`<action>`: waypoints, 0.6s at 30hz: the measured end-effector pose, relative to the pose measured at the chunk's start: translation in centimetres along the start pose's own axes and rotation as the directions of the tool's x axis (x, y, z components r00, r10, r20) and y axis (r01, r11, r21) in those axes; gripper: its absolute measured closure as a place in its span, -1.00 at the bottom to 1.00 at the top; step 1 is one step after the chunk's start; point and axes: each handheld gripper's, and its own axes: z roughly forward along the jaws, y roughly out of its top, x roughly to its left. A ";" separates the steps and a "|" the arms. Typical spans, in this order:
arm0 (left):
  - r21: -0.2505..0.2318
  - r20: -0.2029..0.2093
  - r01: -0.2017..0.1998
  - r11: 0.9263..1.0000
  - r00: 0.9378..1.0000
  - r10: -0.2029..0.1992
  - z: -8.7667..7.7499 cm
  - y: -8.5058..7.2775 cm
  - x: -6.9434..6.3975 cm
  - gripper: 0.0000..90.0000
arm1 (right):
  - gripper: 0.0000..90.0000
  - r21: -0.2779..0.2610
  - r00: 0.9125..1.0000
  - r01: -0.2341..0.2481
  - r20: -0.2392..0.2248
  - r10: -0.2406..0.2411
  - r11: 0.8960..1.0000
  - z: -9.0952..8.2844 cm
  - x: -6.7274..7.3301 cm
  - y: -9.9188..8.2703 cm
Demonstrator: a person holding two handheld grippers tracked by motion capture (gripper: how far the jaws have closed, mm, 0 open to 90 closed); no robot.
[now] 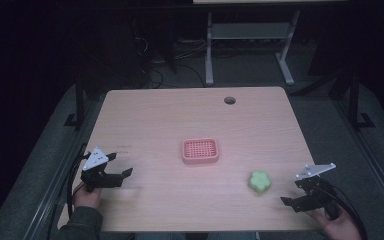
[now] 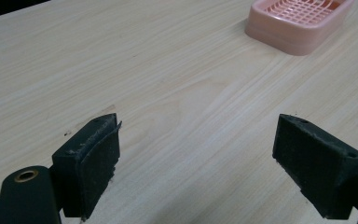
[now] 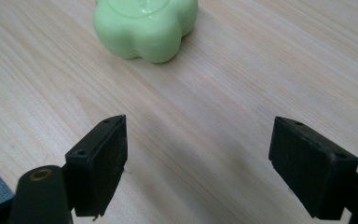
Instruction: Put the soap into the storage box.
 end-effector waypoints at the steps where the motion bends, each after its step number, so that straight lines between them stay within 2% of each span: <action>1: -0.003 0.000 -0.001 1.000 1.000 0.001 0.1 0.0 0.0 -0.68 | -0.57 0.000 1.000 0.000 0.000 0.000 1.000 0.0 0.0 0.0; 5: -0.007 0.009 0.000 1.000 1.000 0.000 0.1 0.0 -0.1 -0.68 | -0.58 -0.007 1.000 -0.013 -0.015 0.013 1.000 -0.2 0.2 0.2; 10: 0.000 0.014 -0.022 1.000 1.000 0.022 -0.1 0.0 0.0 -0.68 | -0.61 0.009 1.000 0.014 -0.015 -0.014 1.000 -0.5 0.8 1.2; 11: -0.012 0.013 -0.009 1.000 1.000 0.009 -0.1 0.0 -0.1 -0.68 | -0.61 0.012 1.000 0.017 -0.006 -0.017 1.000 -0.5 1.0 1.4; 12: -0.018 0.012 -0.014 1.000 1.000 0.014 -0.2 0.0 0.0 -0.68 | -0.61 0.012 1.000 0.020 -0.004 -0.020 1.000 -0.4 1.2 1.6; 14: -0.028 0.006 0.004 1.000 1.000 -0.004 -0.6 0.0 0.1 -0.68 | -0.61 0.022 1.000 0.019 -0.007 -0.019 1.000 -0.1 1.6 1.9; 16: -0.032 0.006 0.004 0.999 1.000 -0.004 -0.6 0.0 0.2 -0.68 | -0.61 0.024 1.000 0.022 -0.012 -0.022 0.999 0.0 1.8 2.0; 18: -0.035 0.002 0.013 0.999 1.000 -0.013 -0.7 0.0 0.2 -0.68 | -0.61 0.029 0.999 0.043 -0.008 -0.043 0.999 0.0 2.2 2.4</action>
